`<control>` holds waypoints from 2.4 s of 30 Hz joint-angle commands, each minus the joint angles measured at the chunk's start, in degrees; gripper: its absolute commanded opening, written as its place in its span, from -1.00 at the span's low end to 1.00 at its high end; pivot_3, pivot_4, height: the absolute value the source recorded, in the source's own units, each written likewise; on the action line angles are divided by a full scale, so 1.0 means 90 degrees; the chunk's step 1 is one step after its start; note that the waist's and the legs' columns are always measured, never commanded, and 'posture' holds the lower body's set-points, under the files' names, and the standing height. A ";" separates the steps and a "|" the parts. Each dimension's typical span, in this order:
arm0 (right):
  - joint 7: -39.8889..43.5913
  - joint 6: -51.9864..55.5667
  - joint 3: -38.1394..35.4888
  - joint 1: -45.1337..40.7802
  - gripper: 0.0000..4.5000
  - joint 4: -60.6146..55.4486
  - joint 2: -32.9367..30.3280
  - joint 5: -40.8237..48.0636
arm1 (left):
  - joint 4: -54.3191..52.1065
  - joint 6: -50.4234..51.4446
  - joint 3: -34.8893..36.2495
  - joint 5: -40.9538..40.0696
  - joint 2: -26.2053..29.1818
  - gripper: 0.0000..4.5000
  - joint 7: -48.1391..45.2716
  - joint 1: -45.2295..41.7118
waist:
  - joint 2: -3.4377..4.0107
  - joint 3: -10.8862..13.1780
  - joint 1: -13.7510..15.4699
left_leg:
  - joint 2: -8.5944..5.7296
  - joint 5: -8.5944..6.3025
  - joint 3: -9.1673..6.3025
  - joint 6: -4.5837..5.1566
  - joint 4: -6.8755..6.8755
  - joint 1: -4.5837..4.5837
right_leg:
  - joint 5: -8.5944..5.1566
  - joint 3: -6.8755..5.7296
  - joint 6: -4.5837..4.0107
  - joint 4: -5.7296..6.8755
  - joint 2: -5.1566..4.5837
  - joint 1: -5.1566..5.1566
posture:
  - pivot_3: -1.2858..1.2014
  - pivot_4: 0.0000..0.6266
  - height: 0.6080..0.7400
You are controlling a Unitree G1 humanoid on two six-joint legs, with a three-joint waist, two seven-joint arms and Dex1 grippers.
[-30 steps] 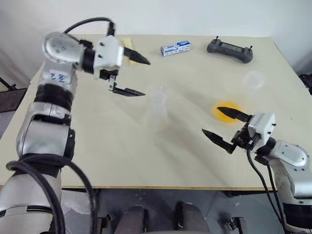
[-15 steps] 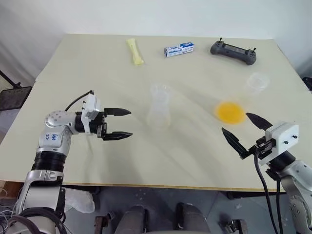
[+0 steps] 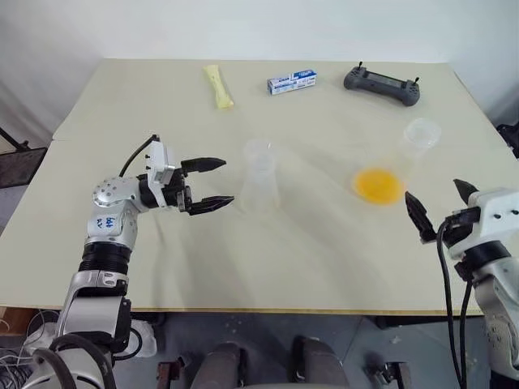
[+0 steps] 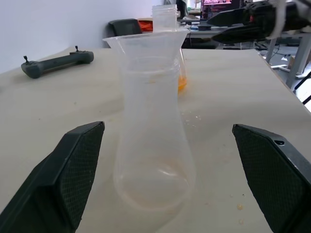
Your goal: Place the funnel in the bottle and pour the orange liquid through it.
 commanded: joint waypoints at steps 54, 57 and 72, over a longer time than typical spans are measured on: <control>-0.0048 0.0694 0.1572 -0.3479 0.06 0.0377 -0.0053 -0.0317 | -0.0559 0.0239 -0.0001 0.0116 -0.0203 1.00 0.0186 0.0193 | 0.0003 0.0000 -0.0140 | -0.0001 0.0002 -0.0012 0.0002 -0.0004 -0.0015 | 0.0000 -0.0006 0.0000 0.0003 -0.0006 -0.0018 | 0.03 -0.52 1.00; -0.0294 0.0944 0.2033 -0.3697 0.06 0.0023 0.0088 -0.0592 | -0.0153 0.0057 0.0045 0.0156 -0.0218 1.00 0.0106 -0.0009 | 0.0003 0.0000 -0.0140 | -0.0002 0.0002 -0.0012 0.0001 -0.0005 -0.0016 | 0.0000 -0.0007 0.0000 0.0003 -0.0006 -0.0019 | 0.03 -0.52 1.00; 0.0024 0.0663 0.4714 -0.4876 0.06 0.0319 -0.0497 -0.3895 | 0.0313 0.0088 0.0426 -0.0075 0.0029 1.00 -0.0412 -0.0244 | 0.0003 0.0000 -0.0193 | -0.0009 0.0002 -0.0008 0.0003 -0.0014 -0.0032 | 0.0000 -0.0007 0.0000 0.0011 -0.0011 -0.0047 | 0.03 -0.52 1.00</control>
